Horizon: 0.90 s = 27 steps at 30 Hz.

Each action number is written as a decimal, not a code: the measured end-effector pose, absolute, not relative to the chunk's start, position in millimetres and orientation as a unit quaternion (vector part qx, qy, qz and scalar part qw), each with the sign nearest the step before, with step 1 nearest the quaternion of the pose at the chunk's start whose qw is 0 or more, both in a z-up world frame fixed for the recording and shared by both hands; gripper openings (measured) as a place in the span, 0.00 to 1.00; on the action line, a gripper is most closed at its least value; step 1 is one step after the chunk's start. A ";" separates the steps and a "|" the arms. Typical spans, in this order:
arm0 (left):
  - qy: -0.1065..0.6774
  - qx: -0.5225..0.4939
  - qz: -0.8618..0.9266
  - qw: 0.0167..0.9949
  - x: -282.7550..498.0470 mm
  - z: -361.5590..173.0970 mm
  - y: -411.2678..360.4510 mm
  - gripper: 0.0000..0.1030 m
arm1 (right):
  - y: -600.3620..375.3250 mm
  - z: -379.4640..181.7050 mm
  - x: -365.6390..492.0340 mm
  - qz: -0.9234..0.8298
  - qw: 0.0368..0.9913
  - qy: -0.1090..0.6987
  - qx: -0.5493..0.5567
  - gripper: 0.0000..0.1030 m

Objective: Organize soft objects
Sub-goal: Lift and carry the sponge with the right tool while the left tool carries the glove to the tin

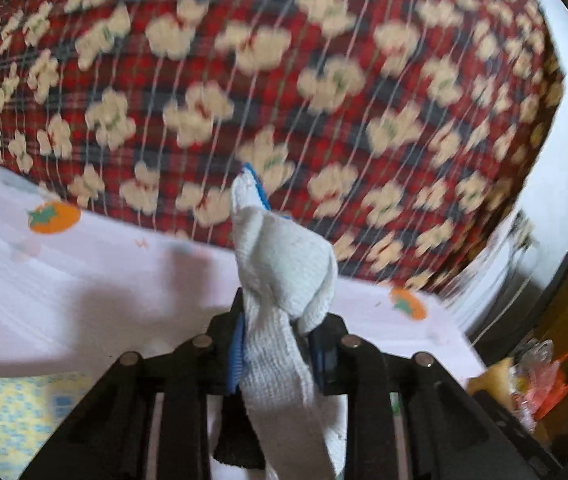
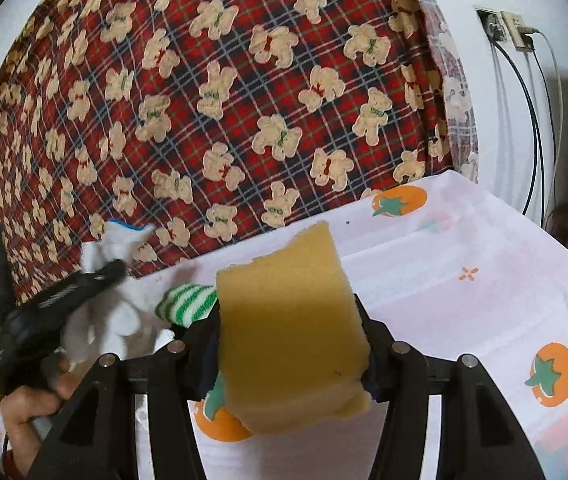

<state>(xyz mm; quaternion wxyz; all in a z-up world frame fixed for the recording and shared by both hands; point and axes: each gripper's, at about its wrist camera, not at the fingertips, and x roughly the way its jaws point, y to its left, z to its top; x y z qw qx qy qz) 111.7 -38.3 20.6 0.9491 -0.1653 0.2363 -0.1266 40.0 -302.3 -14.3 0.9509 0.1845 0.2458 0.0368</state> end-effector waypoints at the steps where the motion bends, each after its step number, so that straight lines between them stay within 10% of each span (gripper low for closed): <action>1: 0.225 -0.164 -0.133 0.951 105.3 24.9 -35.0 0.24 | -302.8 -13.7 39.4 0.036 0.952 0.243 0.185 0.56; 27: 0.162 -0.062 -0.169 0.970 -5.5 20.3 5.5 0.24 | -286.9 -8.7 22.7 -0.033 0.972 0.204 0.114 0.56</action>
